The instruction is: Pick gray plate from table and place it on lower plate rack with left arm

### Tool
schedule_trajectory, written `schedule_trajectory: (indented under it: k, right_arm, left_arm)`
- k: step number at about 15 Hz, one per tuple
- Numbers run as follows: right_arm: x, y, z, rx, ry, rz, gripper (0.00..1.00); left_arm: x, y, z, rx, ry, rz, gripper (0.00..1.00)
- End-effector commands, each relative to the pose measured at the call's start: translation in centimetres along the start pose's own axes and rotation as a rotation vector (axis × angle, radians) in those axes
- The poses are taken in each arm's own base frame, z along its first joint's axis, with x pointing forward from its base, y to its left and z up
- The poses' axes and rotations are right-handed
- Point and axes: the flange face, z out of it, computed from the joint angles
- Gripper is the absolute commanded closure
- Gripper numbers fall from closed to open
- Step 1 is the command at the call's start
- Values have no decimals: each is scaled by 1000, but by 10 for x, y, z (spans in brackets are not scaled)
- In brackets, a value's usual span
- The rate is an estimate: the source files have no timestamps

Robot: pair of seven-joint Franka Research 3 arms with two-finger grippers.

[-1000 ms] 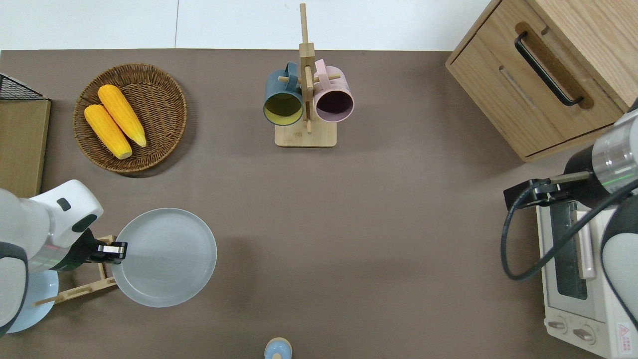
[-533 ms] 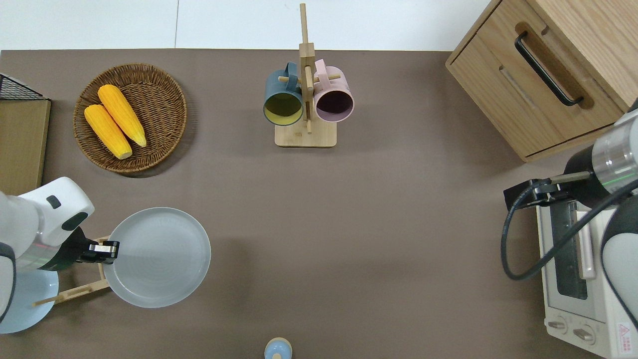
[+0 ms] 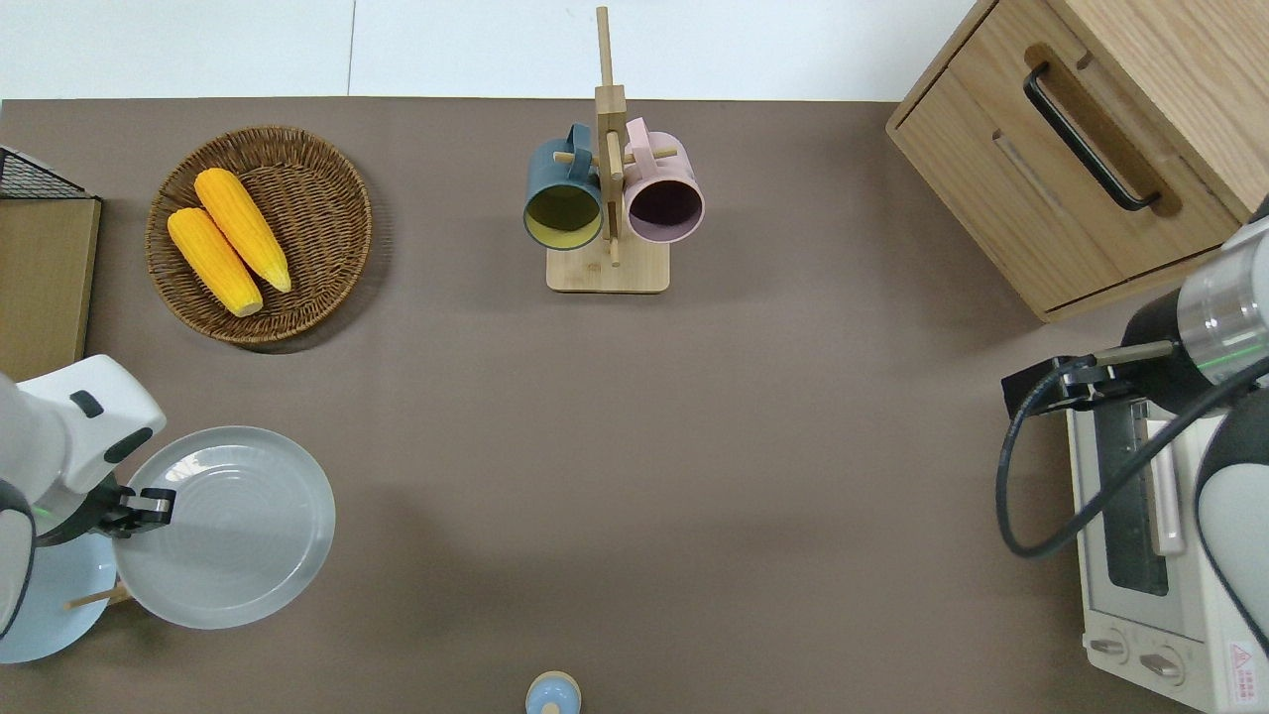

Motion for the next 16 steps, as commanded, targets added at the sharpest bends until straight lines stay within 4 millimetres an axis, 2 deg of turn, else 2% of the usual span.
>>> schedule_trajectory:
  k: [1, 4, 7, 16]
  right_arm:
    - [-3, 2, -3, -7, -1, 15, 17]
    - [-2, 3, -3, -6, -1, 17, 17]
    - [-2, 2, -3, -6, -1, 15, 17]
    - [-2, 3, -3, -6, -3, 17, 17]
  left_arm:
    - [5, -6, -1, 165, -44, -32, 1000]
    - [7, -10, 5, 305, -86, -54, 1000]
    - [15, 2, 17, 435, -127, -113, 1000]
    - [15, 0, 48, 620, -149, -257, 1000]
